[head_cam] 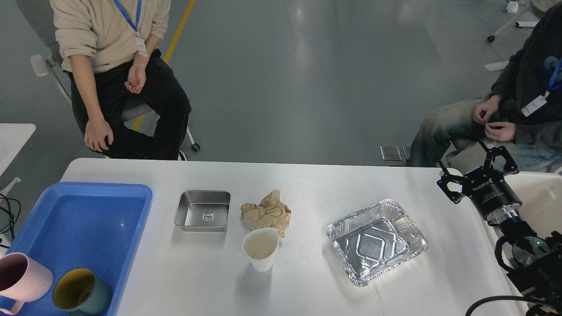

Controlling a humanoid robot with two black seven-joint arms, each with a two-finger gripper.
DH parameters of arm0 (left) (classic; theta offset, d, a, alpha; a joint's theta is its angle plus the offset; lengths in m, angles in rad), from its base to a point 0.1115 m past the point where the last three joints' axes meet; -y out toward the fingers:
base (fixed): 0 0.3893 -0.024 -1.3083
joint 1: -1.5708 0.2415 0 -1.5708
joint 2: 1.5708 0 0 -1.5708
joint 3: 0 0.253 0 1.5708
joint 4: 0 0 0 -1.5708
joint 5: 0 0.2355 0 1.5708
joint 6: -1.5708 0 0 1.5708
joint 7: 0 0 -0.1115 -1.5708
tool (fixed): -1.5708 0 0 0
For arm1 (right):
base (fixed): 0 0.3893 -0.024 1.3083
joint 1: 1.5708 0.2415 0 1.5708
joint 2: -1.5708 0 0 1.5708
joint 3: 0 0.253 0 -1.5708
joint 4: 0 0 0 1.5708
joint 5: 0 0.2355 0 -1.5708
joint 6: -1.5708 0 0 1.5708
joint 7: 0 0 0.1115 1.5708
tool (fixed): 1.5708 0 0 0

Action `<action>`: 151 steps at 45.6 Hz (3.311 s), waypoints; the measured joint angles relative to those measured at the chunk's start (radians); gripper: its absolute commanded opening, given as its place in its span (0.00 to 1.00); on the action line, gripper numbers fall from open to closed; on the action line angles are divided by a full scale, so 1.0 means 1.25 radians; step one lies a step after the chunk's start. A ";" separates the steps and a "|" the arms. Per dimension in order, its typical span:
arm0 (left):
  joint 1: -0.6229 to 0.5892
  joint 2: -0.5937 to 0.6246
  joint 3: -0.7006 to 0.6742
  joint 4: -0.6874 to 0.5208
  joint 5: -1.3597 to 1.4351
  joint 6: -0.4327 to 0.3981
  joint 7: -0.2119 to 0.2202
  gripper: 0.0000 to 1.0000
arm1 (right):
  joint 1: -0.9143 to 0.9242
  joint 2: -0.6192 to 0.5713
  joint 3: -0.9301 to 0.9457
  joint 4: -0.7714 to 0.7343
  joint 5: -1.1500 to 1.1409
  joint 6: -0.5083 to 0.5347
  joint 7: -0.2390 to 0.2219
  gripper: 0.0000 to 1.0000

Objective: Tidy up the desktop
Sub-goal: 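Raise the left gripper away from the mugs in the tray, then reach the left gripper to the small steel box and grasp its rim, then lift the steel box and set it down in the blue tray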

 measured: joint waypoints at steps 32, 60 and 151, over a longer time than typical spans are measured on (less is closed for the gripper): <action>-0.040 -0.653 0.147 0.204 0.241 0.348 0.284 0.89 | -0.003 -0.001 0.000 0.029 0.000 0.000 -0.001 1.00; -0.044 -1.084 0.199 0.620 0.412 0.440 0.280 0.68 | -0.009 0.000 0.000 0.030 0.000 0.000 -0.001 1.00; -0.353 -0.558 0.070 0.267 0.357 0.000 0.246 0.04 | 0.005 0.014 -0.002 0.031 -0.012 -0.001 -0.001 1.00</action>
